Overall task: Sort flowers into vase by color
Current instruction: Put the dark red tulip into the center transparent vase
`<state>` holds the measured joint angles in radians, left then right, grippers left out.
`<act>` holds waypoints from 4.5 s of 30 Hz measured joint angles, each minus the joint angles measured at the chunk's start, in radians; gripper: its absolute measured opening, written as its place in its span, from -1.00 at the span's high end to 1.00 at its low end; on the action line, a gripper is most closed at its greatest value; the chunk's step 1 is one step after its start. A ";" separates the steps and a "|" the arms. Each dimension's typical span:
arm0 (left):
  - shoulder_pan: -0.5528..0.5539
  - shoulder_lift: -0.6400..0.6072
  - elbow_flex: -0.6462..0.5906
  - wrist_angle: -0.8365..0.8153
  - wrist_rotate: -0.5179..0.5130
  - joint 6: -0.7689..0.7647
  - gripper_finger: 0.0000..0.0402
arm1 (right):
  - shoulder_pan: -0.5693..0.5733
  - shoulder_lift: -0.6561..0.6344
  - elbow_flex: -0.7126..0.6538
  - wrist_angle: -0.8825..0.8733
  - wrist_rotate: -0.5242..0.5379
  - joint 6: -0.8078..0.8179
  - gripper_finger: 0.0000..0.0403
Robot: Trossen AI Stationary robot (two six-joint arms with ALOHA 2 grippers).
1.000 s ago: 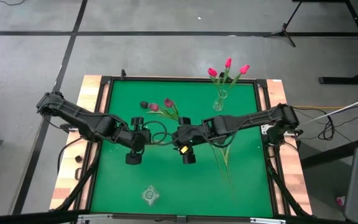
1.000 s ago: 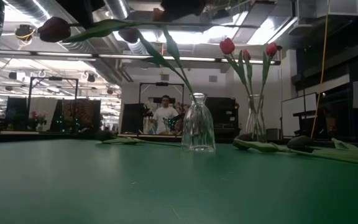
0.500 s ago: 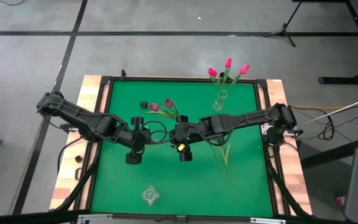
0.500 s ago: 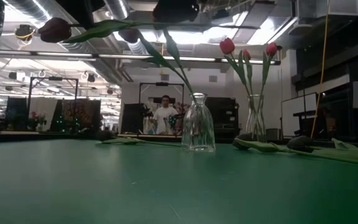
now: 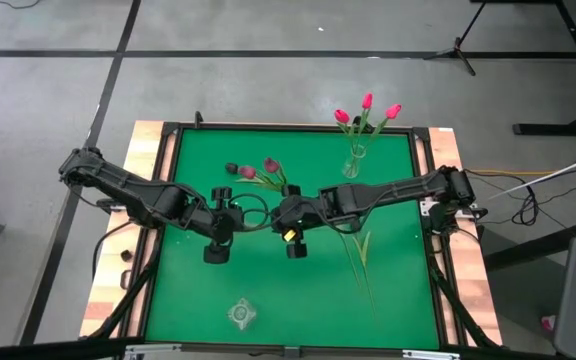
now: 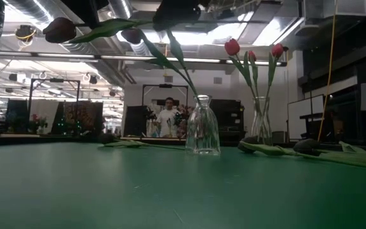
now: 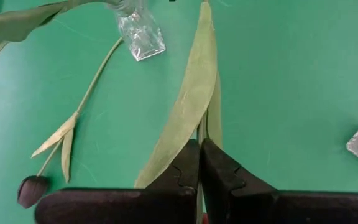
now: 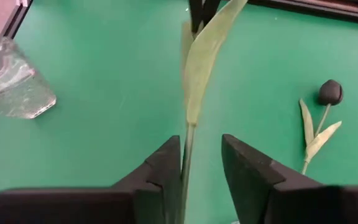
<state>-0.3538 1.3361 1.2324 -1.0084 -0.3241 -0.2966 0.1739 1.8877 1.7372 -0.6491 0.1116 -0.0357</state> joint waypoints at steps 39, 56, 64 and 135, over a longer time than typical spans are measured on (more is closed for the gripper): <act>-0.241 -0.037 0.436 -0.295 -0.408 -0.223 0.36 | 0.016 -0.237 -0.001 -0.030 0.239 0.044 1.00; -0.547 -0.077 0.088 -0.027 -1.219 -0.455 0.36 | 0.099 -0.281 -0.001 0.556 0.025 -0.219 1.00; -0.443 -0.089 0.138 0.322 -0.461 -0.257 0.38 | 0.101 -0.268 -0.002 0.568 0.051 -0.252 1.00; 0.105 -0.169 -0.395 1.558 0.313 0.298 0.46 | 0.020 -0.083 -0.001 0.865 -0.333 -0.099 1.00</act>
<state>-0.2489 1.1675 0.8375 0.5493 -0.0106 0.0017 0.1936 1.8046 1.7359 0.2160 -0.2211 -0.1349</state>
